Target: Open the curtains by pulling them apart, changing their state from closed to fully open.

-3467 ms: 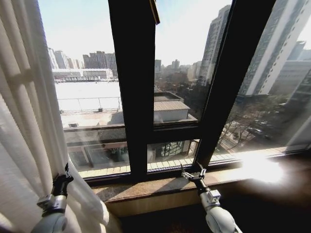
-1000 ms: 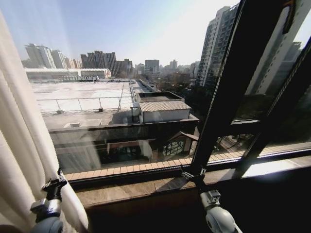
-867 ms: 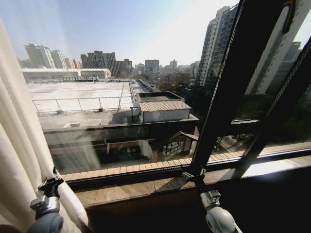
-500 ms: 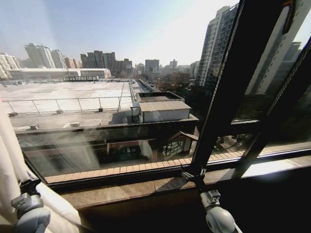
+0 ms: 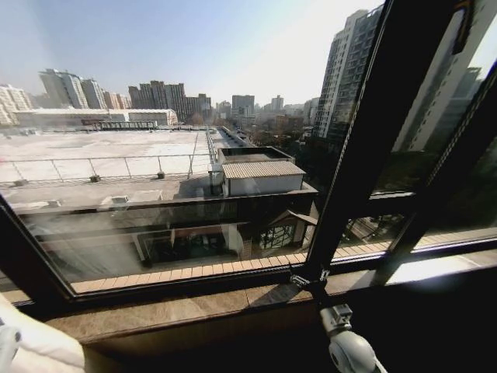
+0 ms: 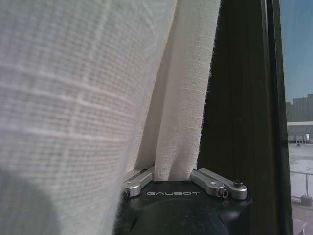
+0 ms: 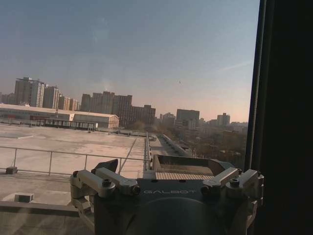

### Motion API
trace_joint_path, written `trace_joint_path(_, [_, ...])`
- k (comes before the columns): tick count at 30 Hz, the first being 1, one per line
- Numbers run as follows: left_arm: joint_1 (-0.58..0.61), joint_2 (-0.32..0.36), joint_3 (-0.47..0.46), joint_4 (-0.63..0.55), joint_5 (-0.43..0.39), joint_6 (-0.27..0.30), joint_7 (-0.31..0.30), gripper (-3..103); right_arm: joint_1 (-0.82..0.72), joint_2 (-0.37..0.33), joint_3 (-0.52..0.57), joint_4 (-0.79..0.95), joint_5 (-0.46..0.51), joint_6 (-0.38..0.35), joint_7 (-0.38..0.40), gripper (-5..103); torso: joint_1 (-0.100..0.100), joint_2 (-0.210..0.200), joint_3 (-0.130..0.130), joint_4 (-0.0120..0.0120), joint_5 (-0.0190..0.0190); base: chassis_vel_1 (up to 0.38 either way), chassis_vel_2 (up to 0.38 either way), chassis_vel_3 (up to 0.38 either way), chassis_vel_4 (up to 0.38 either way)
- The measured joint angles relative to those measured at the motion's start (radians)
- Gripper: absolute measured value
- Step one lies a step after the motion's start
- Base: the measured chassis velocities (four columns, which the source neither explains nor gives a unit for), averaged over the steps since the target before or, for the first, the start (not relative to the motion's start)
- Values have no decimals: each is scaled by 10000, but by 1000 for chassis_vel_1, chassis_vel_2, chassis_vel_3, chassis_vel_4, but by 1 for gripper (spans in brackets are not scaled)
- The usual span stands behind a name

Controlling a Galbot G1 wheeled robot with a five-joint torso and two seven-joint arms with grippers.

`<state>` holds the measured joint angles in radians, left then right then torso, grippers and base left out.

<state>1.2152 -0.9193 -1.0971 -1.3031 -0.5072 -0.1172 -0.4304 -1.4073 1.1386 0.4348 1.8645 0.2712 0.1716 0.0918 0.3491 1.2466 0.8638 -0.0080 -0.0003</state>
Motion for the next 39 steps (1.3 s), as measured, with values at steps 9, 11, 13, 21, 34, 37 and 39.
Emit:
trace_joint_path(9, [209, -625, 308, -857, 244, 180, -23, 0, 0, 0, 0, 0, 0, 0, 0, 100, 0, 0, 0, 0, 2, 0, 0, 0, 0])
trace_joint_path(11, [278, -747, 359, -1080, 280, 243, -53, -3, 0, 0, 0, 0, 0, 0, 0, 100, 0, 0, 0, 0, 3, 0, 0, 0, 0])
trace_joint_path(13, [565, -1284, 651, -2004, 390, 484, -225, 4, 0, 0, 2, 0, 0, 0, 1, 100, 0, 0, 0, -2, 6, 0, 0, 0, 0])
trace_joint_path(21, [1095, -2875, 1559, -4245, 1442, 1095, -1087, 32, 0, 0, 2, 0, 0, 0, 0, 100, 0, -1, 0, -4, 7, 0, 0, 0, 0])
trace_joint_path(34, [2606, -4361, 2636, -6429, 3844, 429, -1716, 81, 0, 0, 1, 0, 0, 0, 0, 100, 0, 0, -1, -2, 5, 0, 0, 0, 0])
trace_joint_path(37, [3028, -4553, 2878, -6734, 4186, 123, -1575, 85, 0, 0, 1, 0, 0, 0, 0, 100, -1, 0, -1, -1, 5, 0, 0, 0, 0])
trace_joint_path(39, [3469, -4686, 3159, -7003, 4499, -249, -1266, 96, 0, 0, 0, 0, 0, 0, 0, 100, -1, 0, -1, -1, 4, 0, 0, 0, 0])
